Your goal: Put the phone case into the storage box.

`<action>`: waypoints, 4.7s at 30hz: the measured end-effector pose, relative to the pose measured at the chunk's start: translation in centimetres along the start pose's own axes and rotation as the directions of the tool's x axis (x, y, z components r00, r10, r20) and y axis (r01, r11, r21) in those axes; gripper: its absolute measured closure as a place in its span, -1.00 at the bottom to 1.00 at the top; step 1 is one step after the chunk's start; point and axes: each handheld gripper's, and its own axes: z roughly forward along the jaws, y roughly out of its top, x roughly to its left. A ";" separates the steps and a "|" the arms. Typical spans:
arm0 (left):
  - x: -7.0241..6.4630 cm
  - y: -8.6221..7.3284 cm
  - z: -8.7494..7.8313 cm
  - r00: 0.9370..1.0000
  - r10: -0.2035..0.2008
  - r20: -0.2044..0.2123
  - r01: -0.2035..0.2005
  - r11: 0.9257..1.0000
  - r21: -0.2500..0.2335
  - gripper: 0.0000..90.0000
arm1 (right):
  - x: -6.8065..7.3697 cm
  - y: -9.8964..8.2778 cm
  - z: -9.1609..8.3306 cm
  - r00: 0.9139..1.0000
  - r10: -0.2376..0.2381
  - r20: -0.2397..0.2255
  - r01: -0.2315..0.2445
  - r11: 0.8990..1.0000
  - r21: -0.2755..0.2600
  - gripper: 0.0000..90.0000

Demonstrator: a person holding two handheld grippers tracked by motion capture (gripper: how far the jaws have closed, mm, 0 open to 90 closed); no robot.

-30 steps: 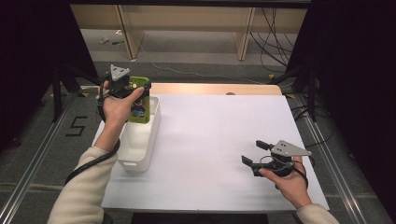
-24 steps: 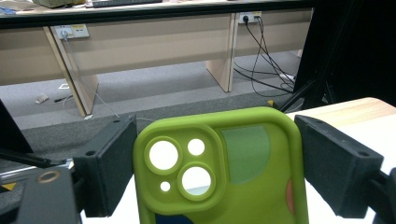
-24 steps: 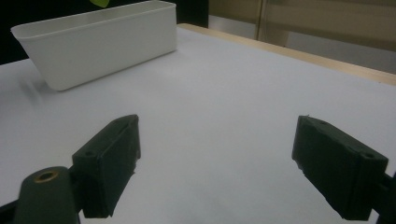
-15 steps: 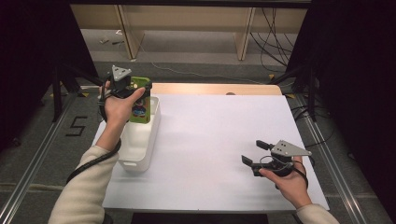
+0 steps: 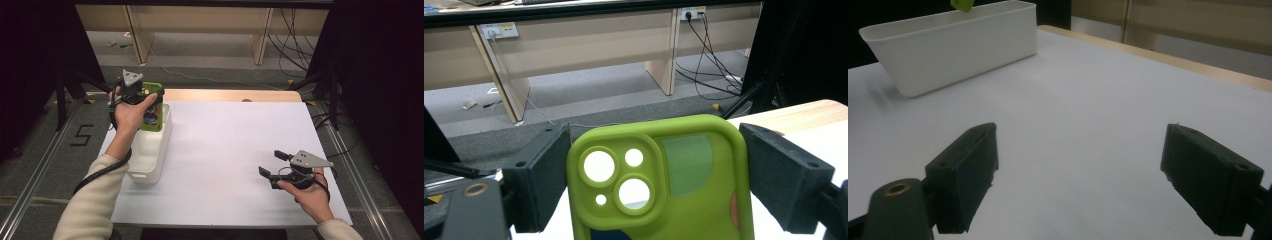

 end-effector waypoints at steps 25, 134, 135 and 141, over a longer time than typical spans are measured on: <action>0.3 -0.1 1.0 1.000 0.011 0.001 -0.011 1.000 0.005 -0.64 | 0.0 0.0 0.0 1.000 0.000 0.001 0.000 1.000 -0.001 -0.64; 1.1 0.6 5.3 0.999 0.038 -0.023 -0.037 0.998 0.051 -0.64 | 0.0 0.0 0.0 1.000 0.000 0.000 0.000 1.000 0.001 -0.64; 1.1 0.6 5.4 0.999 0.037 -0.024 -0.035 0.998 0.051 -0.64 | 0.0 0.0 0.0 1.000 -0.001 0.000 0.001 1.000 0.001 -0.64; 1.2 0.5 5.6 0.999 0.037 -0.025 -0.035 0.998 0.055 -0.64 | 0.0 0.0 -0.1 1.000 -0.001 0.001 0.001 1.000 0.001 -0.64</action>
